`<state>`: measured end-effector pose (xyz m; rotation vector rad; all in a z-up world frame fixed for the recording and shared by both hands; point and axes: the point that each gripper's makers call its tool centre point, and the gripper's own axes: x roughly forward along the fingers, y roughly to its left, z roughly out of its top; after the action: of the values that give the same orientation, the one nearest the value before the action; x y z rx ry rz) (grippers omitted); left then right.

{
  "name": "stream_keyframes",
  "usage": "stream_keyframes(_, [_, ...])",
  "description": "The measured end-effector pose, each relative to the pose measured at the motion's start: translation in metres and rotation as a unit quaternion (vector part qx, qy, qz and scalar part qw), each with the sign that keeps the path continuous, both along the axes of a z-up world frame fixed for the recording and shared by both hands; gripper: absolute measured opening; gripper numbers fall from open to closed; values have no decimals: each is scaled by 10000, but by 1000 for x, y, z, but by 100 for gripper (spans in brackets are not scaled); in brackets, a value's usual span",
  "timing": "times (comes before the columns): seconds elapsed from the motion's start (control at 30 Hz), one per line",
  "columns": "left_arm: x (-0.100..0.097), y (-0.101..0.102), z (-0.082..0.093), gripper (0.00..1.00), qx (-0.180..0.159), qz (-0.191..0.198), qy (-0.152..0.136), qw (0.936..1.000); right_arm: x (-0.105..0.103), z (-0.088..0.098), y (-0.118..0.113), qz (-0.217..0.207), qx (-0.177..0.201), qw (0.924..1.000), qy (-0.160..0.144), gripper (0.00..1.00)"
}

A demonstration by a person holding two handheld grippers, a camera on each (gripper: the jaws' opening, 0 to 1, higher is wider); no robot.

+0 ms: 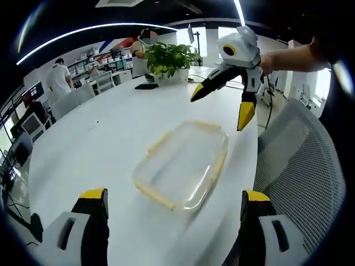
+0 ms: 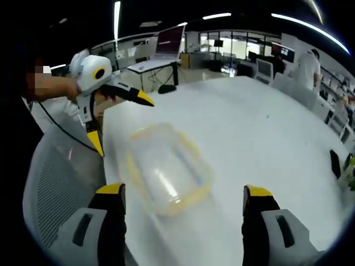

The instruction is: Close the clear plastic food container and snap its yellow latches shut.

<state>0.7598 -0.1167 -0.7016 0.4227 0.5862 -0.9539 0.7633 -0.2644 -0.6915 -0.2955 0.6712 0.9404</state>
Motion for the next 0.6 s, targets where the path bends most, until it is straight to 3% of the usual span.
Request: stream_keyframes(0.6, [-5, -5, -13, 68, -34, 308, 4, 9995, -25, -23, 3, -132, -39, 9999, -79, 68])
